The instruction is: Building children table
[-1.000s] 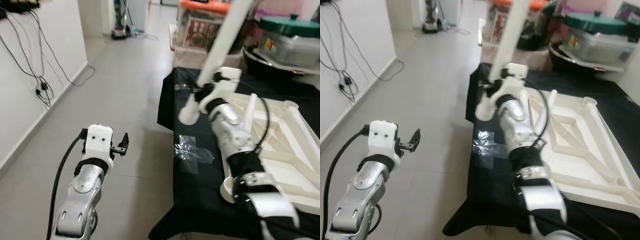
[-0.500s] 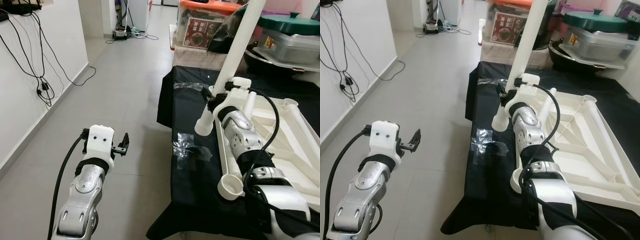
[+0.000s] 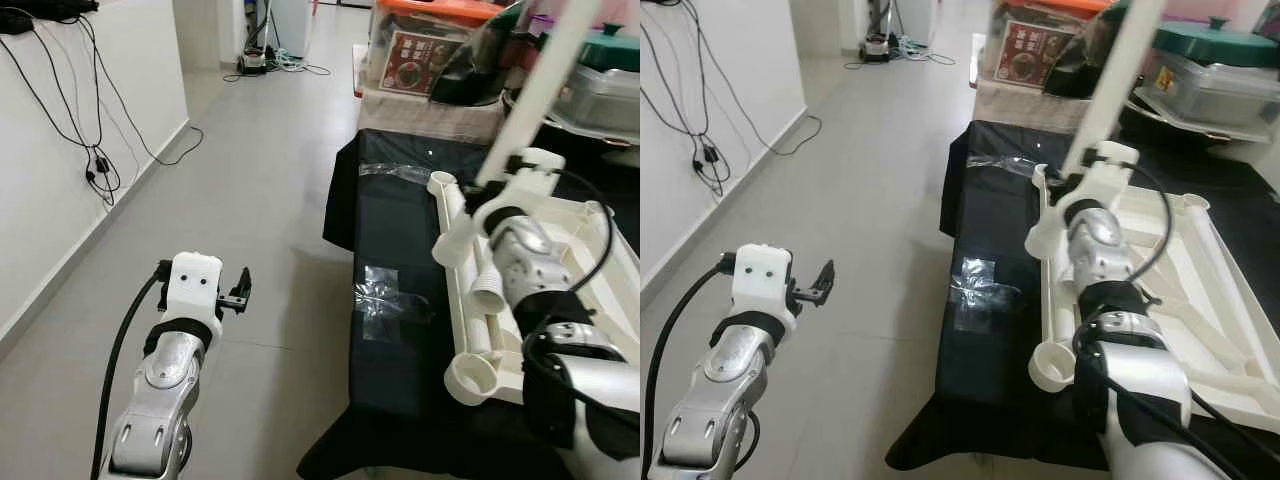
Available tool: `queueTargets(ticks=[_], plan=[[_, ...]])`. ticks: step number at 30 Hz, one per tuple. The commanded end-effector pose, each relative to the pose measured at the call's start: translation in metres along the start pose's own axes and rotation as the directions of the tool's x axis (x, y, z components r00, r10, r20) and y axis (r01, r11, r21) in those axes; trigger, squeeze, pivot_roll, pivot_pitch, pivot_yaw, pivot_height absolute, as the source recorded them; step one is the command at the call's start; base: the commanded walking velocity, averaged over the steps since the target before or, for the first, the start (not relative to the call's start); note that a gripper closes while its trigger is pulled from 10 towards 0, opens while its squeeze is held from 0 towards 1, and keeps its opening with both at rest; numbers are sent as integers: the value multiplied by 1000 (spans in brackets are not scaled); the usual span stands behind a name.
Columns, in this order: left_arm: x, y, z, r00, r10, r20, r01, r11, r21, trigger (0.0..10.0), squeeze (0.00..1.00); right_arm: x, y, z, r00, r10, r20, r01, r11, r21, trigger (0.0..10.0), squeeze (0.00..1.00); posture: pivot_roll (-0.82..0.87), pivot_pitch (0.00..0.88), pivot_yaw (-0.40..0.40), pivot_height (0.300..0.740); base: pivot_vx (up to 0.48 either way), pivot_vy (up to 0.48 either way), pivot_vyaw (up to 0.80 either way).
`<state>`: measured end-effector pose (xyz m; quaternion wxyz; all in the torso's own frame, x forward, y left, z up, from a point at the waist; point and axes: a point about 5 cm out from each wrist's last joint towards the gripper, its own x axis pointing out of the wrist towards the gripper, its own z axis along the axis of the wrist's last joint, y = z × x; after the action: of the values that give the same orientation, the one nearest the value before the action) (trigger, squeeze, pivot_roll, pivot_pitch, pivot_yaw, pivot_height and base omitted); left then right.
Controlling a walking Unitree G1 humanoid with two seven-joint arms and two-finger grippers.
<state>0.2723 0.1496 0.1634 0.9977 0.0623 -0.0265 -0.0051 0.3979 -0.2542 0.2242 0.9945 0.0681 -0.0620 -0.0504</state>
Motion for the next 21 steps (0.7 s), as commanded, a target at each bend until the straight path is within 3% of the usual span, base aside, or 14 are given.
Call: queueTargets(ticks=[1,7,21], plan=[[1,-4,-4,1000,-17,-13,17,1000,-1,10000,0,0,-8,6,1000,-17,6,17,999,29,10000,0,98,0,-95,740,0,0,0],[4,-5,-5,1000,-27,-13,27,1000,3,10000,0,-5,-17,-10,997,-48,-60,50,998,46,10000,0,96,0,-94,740,0,0,0],[3,-4,-6,1000,-19,-14,19,1000,3,10000,0,-7,-22,-18,990,-58,-130,65,997,46,10000,0,92,0,-98,740,0,0,0]])
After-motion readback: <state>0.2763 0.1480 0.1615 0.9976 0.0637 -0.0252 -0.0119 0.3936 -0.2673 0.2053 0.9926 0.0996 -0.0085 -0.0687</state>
